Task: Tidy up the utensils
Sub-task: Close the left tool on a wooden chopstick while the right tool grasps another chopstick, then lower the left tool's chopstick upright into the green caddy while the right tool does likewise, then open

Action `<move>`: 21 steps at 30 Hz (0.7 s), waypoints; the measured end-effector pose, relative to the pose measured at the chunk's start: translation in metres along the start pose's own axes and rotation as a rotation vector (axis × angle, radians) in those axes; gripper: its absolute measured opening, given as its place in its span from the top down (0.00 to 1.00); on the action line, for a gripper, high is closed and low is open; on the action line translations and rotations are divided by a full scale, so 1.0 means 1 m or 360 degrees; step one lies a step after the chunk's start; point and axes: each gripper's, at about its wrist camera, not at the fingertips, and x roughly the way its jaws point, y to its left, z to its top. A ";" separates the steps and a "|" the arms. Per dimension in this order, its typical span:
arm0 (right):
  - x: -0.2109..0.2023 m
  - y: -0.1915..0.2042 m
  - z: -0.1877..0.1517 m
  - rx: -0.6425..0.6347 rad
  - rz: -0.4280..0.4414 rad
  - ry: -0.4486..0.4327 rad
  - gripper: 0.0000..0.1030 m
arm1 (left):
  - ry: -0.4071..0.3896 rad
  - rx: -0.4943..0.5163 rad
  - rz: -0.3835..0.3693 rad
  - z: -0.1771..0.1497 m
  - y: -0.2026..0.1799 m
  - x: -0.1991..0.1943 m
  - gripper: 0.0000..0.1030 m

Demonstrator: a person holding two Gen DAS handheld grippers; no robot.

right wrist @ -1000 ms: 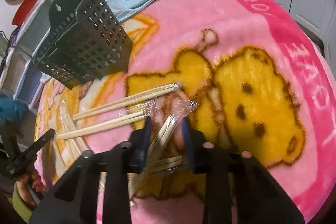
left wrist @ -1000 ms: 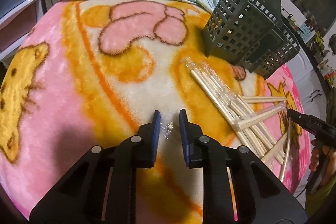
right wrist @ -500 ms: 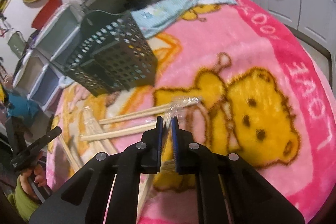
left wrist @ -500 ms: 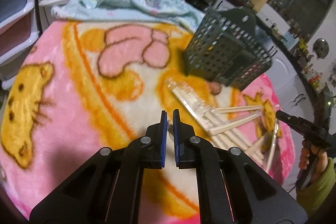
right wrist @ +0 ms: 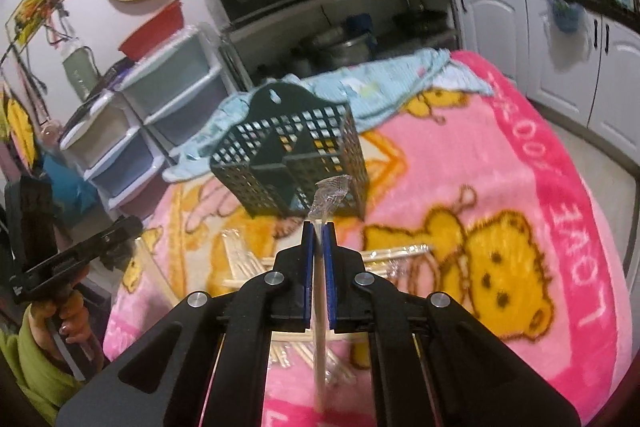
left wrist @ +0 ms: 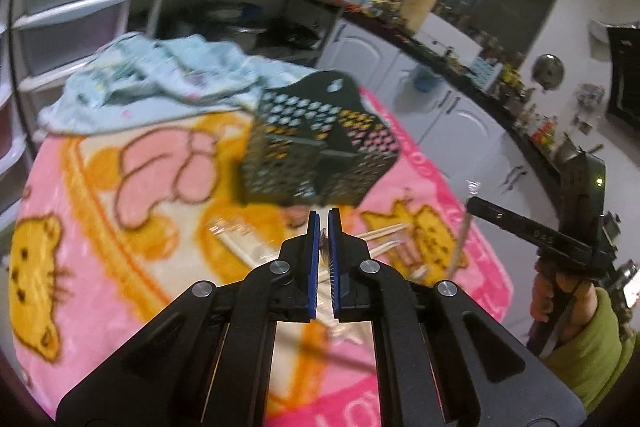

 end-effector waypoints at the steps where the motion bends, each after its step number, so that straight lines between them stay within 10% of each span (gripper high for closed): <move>1: -0.004 0.002 0.002 -0.0009 0.0004 -0.0019 0.95 | -0.0005 0.0011 -0.0015 0.002 -0.004 0.000 0.98; 21: -0.055 0.040 0.042 -0.0196 0.0011 -0.0371 0.95 | -0.0234 0.0280 -0.0233 0.077 -0.078 -0.015 0.99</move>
